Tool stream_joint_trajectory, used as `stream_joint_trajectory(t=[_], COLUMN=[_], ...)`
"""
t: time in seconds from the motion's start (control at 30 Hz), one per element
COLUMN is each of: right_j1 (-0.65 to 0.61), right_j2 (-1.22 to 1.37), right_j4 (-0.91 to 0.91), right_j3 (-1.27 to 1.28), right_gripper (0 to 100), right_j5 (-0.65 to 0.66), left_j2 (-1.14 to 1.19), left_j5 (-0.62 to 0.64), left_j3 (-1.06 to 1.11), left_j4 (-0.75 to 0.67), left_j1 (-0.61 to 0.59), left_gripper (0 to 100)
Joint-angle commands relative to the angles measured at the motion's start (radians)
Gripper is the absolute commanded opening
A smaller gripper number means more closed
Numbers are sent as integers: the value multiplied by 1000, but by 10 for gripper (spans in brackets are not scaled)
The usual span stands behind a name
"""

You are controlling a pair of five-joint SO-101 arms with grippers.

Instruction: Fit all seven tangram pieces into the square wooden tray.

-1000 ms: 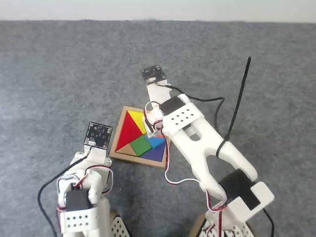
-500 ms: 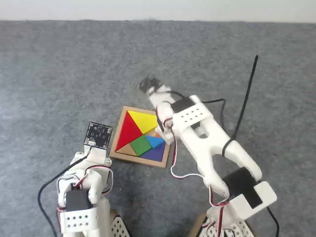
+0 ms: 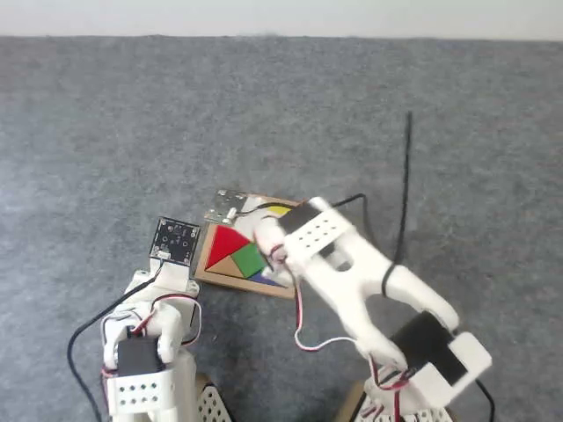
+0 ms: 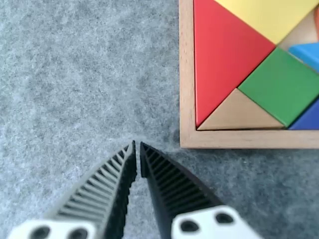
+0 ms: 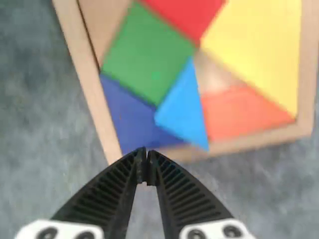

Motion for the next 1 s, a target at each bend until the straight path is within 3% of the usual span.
stream_joint_trajectory(t=[0.0,0.67,0.97], right_j1=[-22,-8,18], right_j2=[41,147,-42], right_j4=[-84,-159,-47], right_j3=[-34,-187,-186], right_gripper=[8,8,8], right_j5=[-87,-348,-491], left_j2=[-20,-20,-20], left_j5=[-6,-6,-6], left_j3=[-13,-13,-13], left_j4=[3,3,3], left_j1=[0,0,0], left_gripper=[14,14,14])
